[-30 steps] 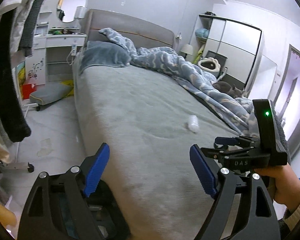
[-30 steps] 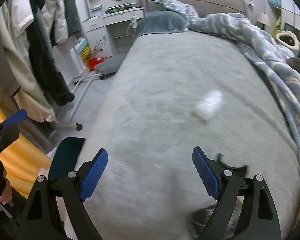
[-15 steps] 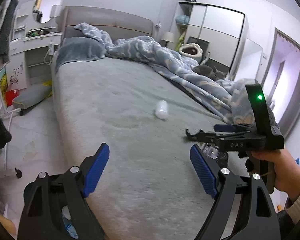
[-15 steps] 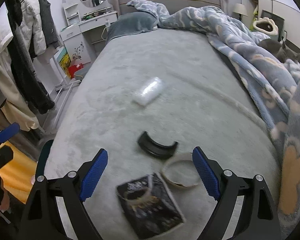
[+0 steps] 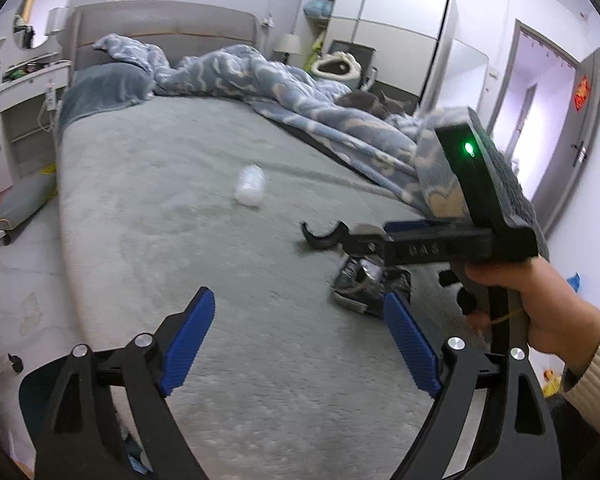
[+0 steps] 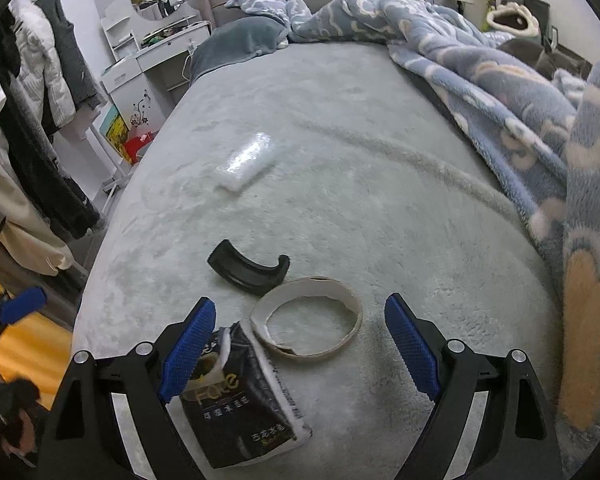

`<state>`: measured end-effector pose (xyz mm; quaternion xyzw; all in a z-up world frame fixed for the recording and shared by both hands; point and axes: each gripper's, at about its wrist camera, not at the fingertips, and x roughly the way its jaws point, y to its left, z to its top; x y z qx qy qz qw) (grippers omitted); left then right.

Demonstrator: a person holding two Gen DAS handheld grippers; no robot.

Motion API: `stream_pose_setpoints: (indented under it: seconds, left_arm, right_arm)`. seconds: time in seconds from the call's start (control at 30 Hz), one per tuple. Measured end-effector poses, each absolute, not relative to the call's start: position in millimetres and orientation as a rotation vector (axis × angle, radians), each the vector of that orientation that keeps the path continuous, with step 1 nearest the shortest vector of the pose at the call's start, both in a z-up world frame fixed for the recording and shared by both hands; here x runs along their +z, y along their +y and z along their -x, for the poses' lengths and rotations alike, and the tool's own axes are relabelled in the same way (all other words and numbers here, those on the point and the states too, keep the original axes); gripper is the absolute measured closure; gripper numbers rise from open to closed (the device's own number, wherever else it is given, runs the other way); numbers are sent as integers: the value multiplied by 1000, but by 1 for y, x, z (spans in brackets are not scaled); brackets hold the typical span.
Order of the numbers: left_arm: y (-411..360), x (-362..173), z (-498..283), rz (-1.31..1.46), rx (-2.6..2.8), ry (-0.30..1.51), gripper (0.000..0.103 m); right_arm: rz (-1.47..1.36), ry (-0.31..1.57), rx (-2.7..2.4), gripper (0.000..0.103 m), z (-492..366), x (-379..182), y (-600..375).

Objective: Collect trash
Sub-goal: 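Grasp the paper tape roll with the right gripper while the left gripper grasps the black Face pack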

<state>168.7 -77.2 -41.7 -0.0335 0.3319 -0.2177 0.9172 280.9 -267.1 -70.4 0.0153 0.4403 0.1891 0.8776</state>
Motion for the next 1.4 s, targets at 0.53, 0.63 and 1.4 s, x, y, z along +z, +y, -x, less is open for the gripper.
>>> stream_pose_setpoints:
  seconds: [0.53, 0.63, 1.4]
  left_arm:
    - [-133, -66, -189, 1, -602, 767, 14]
    - [-141, -69, -193, -2, -613, 775, 14]
    - [-176, -87, -213, -57, -556, 807, 14]
  right_arm:
    - [-9, 1004, 442, 37, -294, -85, -268]
    - [17, 1004, 449, 39, -294, -88, -267]
    - [-116, 905, 489, 46, -288, -65, -317]
